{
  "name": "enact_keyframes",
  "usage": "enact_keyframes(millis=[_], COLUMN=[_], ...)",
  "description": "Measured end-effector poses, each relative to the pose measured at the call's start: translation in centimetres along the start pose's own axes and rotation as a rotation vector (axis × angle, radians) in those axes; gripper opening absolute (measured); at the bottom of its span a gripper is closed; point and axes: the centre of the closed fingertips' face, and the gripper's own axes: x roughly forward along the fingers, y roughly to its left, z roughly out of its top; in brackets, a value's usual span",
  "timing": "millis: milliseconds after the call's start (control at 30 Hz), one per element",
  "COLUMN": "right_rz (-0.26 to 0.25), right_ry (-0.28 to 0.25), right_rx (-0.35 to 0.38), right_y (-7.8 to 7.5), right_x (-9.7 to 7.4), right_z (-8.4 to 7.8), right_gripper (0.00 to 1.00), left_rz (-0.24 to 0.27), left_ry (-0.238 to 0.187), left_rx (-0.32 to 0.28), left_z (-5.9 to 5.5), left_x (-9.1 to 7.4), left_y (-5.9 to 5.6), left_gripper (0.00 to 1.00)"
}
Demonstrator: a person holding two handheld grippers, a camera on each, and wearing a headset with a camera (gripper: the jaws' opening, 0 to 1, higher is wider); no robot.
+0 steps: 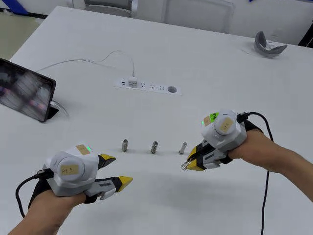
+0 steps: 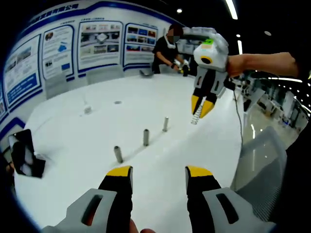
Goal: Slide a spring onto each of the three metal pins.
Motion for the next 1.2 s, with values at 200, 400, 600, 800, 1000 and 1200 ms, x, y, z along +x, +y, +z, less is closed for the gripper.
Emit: enact_keyframes(millis=[200,400,600,800,1000,1200], right_rz=[-0.022,-0.049,-0.071,-0.075,-0.078,-0.076], right_ry=[0.016,0.027,0.027,0.042,0.055,0.06], right_rx=[0.003,0.009,0.021,0.013,0.013,0.014], right_y=[-1.6,-3.5,-5.3,-6.7,-8.0,-8.8], right_x=[-0.1,-0.1,-0.3,0.0,0.3,0.7], right_z=[-0.7,-1.1,-1.2,-1.4,-1.7,-1.7], right_gripper=[0.12,0.12,0.12,0.12,0.12,0.12], left_rz=[0.037,0.064,0.086,0.085,0.092,0.099], left_ry=[0.0,-0.002,-0.001,0.006,0.012,0.011], left_rx=[-0.028,-0.051,-0.073,-0.09,-0.109,-0.13], left_z=[-0.2,-0.2,-0.4,-0.9,-1.2,-1.5], left_x=[-0.3,-0.5,-0.7,-0.6,-0.8,-1.1], left_y=[1.4,2.4,3.2,3.2,3.2,3.5], left_gripper=[0.51,0.54,0.58,0.6,0.63,0.66])
